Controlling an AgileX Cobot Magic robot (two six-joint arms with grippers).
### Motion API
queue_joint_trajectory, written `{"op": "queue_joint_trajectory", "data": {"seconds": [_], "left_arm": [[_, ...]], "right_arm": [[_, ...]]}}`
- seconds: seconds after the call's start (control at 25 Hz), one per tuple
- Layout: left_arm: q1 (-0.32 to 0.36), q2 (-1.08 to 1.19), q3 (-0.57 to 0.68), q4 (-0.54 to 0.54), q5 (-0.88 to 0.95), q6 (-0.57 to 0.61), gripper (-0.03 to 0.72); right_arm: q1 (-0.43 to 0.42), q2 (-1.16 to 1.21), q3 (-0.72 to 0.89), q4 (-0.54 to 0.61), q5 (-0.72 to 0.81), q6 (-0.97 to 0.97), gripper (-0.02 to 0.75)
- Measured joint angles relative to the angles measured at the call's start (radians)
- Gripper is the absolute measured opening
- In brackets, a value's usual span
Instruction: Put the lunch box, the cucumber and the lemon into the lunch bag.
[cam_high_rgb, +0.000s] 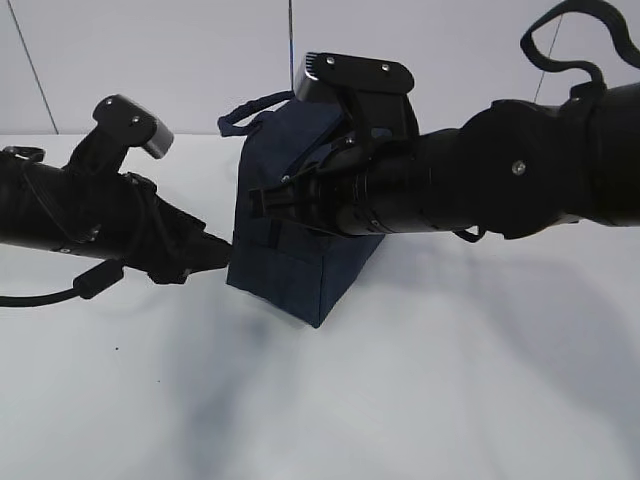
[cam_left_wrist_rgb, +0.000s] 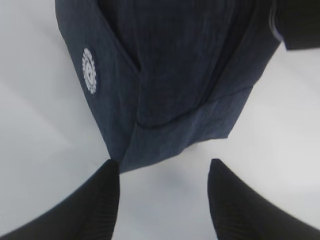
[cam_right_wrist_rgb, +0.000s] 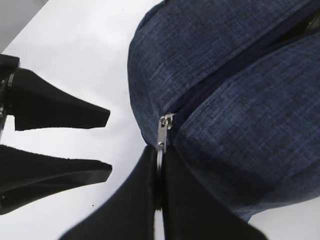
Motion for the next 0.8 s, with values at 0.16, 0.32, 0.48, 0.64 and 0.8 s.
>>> {"op": "queue_joint_trajectory", "data": {"seconds": [0.16,0.32,0.48,0.64,0.8], "left_arm": [[0.0,0.015,0.0,-0.135,0.008,0.138,0.412],[0.0,0.058,-0.027,-0.226,0.056,0.227,0.412],[-0.001,0.109,-0.073,-0.25,0.08,0.244,0.41],[-0.001,0.128,-0.082,-0.267,0.092,0.248,0.255],[-0.001,0.128,-0.082,-0.283,0.099,0.25,0.041]], "right_arm": [[0.0,0.0,0.0,0.005,0.0,0.0,0.017],[0.0,0.0,0.0,0.007,0.002,0.0,0.018],[0.0,0.0,0.0,0.007,0.005,0.0,0.017],[0.0,-0.002,-0.002,0.009,0.007,0.0,0.017],[-0.005,-0.008,-0.002,0.009,0.008,0.002,0.017]]}}
